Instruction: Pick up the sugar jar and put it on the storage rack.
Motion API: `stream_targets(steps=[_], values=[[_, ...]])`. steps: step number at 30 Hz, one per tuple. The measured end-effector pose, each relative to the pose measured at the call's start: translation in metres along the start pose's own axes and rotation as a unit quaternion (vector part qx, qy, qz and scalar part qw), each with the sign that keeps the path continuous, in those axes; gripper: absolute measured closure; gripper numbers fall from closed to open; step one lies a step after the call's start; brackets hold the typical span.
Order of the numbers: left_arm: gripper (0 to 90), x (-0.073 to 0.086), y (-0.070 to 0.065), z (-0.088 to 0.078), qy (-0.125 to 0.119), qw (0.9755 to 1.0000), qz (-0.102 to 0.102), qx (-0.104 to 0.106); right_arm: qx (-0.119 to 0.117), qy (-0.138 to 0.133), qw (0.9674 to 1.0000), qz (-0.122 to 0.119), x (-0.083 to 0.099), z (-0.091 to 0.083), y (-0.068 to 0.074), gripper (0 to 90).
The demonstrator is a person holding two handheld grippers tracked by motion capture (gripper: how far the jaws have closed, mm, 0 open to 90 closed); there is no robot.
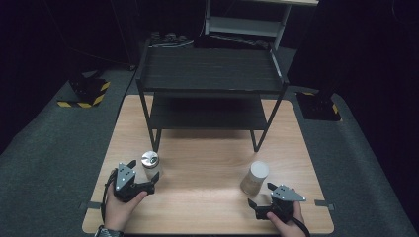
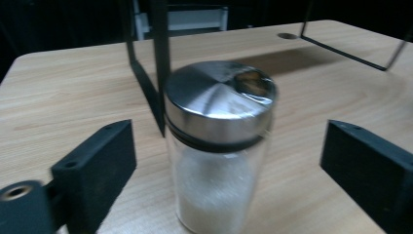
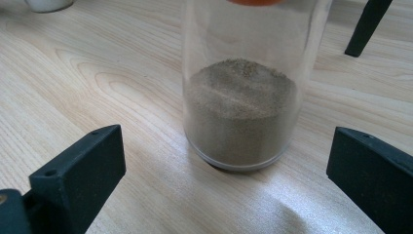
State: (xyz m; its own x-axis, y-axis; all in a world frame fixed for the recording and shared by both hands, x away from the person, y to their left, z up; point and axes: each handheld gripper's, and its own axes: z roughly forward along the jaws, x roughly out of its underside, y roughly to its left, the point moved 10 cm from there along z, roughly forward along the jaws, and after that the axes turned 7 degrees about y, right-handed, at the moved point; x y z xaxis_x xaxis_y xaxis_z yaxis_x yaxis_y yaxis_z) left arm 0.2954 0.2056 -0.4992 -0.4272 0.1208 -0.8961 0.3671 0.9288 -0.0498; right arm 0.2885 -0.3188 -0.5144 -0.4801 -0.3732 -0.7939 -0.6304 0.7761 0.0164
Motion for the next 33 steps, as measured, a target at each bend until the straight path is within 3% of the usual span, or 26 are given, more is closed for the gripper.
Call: stream_targets(steps=[7,12,17,25,28,33], values=[[18.1,-0.003,0.001,0.008,-0.002,0.9999,-0.002,-0.014,0.003,-0.001,1.0,-0.002,0.0,0.0,0.001,0.8],[23.9,-0.005,0.003,0.013,-0.004,0.9999,-0.003,-0.01,0.004,-0.001,1.0,0.001,0.0,0.0,0.0,0.8],[31.3,-0.006,-0.003,0.015,-0.004,0.9998,0.011,-0.015,0.002,-0.002,1.0,0.001,0.0,0.0,0.0,0.8],[31.9,-0.005,0.0,0.015,-0.01,0.9999,-0.007,-0.007,0.001,-0.004,1.0,0.003,0.001,-0.001,0.0,0.8],[33.6,-0.006,-0.001,0.013,-0.019,0.9997,-0.007,-0.01,0.002,-0.005,1.0,0.002,0.001,-0.001,0.0,0.8],[34.6,-0.01,-0.001,0.013,-0.014,0.9998,-0.006,-0.01,0.001,-0.006,1.0,0.003,0.001,-0.001,0.0,0.8]])
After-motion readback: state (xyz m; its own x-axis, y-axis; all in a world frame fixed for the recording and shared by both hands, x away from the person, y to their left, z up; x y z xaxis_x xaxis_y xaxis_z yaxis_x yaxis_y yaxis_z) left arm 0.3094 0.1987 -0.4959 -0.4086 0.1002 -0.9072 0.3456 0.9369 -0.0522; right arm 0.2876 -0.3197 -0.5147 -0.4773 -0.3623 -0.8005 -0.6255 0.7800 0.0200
